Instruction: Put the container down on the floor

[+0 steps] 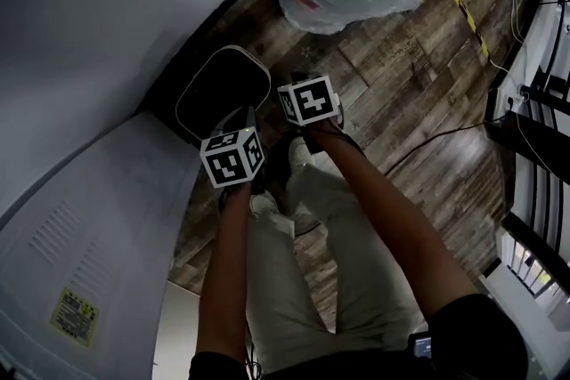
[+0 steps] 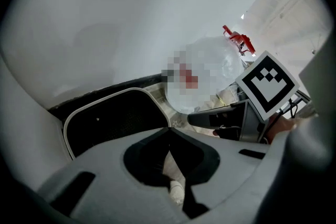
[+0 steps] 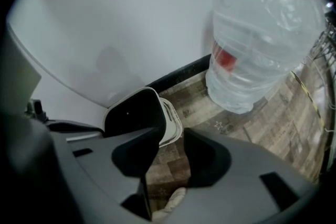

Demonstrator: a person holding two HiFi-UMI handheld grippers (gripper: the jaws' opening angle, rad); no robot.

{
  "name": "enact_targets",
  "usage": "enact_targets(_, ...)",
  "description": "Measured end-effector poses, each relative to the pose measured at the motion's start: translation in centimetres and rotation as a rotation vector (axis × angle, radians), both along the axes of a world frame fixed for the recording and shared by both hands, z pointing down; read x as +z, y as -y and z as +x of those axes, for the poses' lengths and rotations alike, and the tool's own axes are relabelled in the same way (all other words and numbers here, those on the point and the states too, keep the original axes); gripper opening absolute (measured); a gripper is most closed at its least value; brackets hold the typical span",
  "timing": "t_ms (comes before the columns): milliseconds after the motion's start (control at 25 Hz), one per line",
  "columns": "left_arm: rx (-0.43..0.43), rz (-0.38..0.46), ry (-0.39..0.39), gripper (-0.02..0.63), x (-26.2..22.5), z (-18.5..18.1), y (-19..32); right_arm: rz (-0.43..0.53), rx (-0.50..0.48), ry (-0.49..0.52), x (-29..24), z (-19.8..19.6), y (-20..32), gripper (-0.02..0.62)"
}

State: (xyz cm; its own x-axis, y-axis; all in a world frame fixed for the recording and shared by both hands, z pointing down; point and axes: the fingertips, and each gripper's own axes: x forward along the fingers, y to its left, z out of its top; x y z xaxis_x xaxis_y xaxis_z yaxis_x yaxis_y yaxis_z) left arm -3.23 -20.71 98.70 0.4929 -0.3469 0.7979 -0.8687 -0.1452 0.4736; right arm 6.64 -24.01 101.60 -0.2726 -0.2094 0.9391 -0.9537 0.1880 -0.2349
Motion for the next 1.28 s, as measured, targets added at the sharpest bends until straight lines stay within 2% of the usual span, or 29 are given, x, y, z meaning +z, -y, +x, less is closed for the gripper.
enact_targets(360,-0.002,-0.009,-0.012,0.014,-7.8,0.2,-0.9,-0.015,0.026,0.031,-7.6,0.0,-1.7,0.143)
enact_targets(560,-0.007,-0.028,0.004,0.014,-12.2,-0.5,-1.7,0.002,0.034,0.047,-12.2,-0.1,-2.3,0.08)
enact_targets(1000,0.003,-0.031,0.016,0.014,-20.3,-1.1,-1.3,-0.036,0.038,0.019,-19.8,0.8,-2.6,0.049)
enact_targets(1160,0.019,-0.029,0.035,0.014,-22.9,-1.5,-2.0,-0.038,0.045,0.059,-22.2,0.0,-3.6,0.037)
enact_targets(1280,-0.009,-0.03,0.04,0.014,-25.8,-2.0,-1.4,-0.038,0.027,0.094,-24.9,-0.8,-3.6,0.033)
